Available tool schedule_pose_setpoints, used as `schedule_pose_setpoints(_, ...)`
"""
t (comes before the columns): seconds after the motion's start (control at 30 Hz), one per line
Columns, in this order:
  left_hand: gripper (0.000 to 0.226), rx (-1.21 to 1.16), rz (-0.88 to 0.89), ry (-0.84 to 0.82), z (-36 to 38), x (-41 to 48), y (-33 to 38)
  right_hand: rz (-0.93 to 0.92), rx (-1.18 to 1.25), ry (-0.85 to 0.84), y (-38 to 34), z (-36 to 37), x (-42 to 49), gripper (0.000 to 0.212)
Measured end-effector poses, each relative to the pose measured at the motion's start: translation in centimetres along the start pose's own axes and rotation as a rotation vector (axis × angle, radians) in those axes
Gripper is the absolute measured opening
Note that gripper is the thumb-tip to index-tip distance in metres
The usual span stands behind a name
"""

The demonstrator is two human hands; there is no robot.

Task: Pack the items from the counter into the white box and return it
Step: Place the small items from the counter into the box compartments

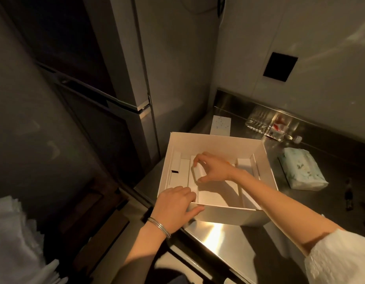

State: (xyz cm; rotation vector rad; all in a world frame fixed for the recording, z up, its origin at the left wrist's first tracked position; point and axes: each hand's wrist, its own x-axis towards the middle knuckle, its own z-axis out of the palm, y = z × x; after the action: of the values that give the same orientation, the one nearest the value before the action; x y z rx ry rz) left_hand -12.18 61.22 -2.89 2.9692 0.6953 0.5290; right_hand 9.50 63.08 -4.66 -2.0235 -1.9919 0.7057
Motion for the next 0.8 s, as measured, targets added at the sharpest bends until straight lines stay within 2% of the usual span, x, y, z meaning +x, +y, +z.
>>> schedule_pose_setpoints(0.17, 0.039, 0.028, -0.023, 0.092, 0.4, -0.2, -0.3, -0.102, 0.062, 0.126, -2.9, 0.4, 3.9, 0.042)
schedule_pose_setpoints(0.33, 0.040, 0.016, -0.009, 0.131, 0.4, -0.3, -0.3, -0.160, 0.018, 0.144, -2.3, 1.3, 5.4, 0.035)
schedule_pose_setpoints(0.47, 0.040, 0.006, -0.016, 0.124, 0.5, -0.3, -0.3, -0.147, 0.052, 0.193, -1.4, 1.6, 4.7, 0.010)
schedule_pose_setpoints(0.63, 0.040, -0.005, -0.023, 0.111, 0.5, -0.3, -0.2, -0.117, -0.069, 0.319, -0.7, 2.9, 3.6, 0.022)
schedule_pose_setpoints(0.8, 0.041, 0.012, -0.034, 0.063, 0.3, -0.2, -0.1, -0.086, -0.153, 0.331, -1.8, 3.4, 3.9, 0.030)
